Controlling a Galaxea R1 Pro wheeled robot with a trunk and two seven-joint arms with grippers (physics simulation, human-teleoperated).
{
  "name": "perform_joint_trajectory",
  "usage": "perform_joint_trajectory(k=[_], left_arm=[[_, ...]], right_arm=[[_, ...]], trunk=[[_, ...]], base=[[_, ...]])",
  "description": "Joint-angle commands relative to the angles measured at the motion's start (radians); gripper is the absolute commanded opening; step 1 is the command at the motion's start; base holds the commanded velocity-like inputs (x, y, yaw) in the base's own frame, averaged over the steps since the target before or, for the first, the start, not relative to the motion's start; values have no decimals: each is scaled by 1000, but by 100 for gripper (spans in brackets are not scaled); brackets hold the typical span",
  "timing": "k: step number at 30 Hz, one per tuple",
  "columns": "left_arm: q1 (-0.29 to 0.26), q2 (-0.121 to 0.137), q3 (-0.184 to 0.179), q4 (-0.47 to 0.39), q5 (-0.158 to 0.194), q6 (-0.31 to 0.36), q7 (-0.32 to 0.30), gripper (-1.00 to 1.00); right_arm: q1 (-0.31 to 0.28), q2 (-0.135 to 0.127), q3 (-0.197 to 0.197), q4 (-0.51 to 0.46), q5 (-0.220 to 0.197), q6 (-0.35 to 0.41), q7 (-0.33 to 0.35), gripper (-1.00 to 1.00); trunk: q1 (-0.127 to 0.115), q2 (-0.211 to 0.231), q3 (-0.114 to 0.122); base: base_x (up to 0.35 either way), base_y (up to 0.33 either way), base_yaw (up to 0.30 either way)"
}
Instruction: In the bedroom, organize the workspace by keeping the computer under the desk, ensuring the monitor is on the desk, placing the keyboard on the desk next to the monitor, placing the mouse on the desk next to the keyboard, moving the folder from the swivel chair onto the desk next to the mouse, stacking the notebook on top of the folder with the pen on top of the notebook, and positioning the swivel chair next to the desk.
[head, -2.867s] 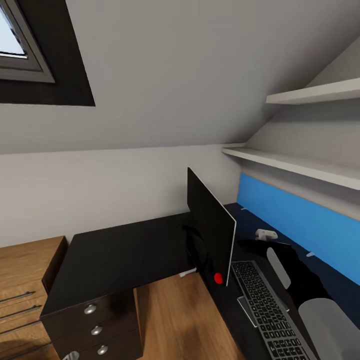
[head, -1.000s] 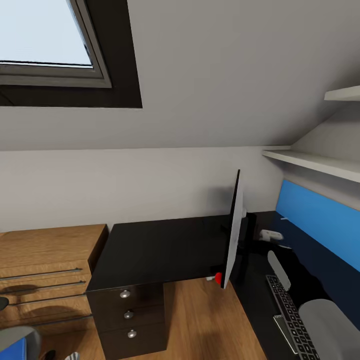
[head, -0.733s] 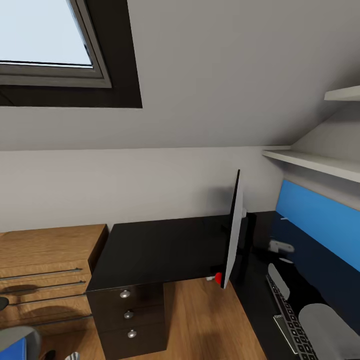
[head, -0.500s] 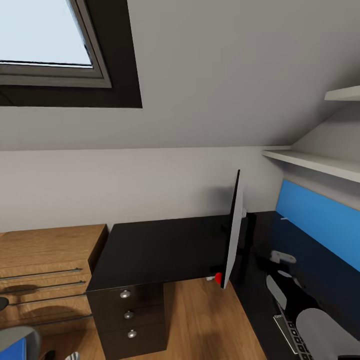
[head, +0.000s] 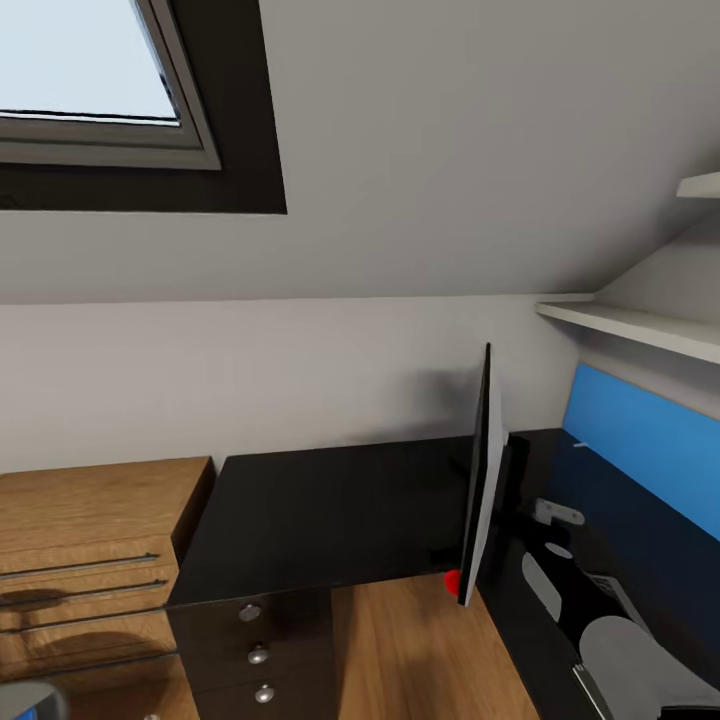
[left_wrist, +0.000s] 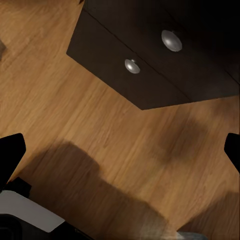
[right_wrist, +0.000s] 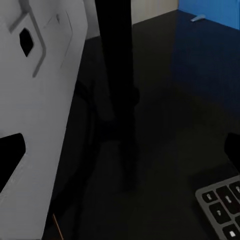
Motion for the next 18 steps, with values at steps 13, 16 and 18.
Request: perform_joint_trajectory(k=[13, 16, 18], left_arm=[[224, 3, -103, -62, -3, -230, 3, 100], [240, 1, -105, -61, -3, -265, -1, 100], [244, 1, -104, -60, 0, -271, -2, 100]], right_arm=[[-1, -3, 3, -5, -10, 23, 6, 100], [-1, -5, 3, -5, -10, 52, 7, 100], [-1, -7, 2, -6, -11, 60, 8, 100]], trunk=[[1, -2, -2], [1, -2, -2], [1, -2, -2]], base=[[48, -8, 0], [222, -63, 0], [144, -42, 0]])
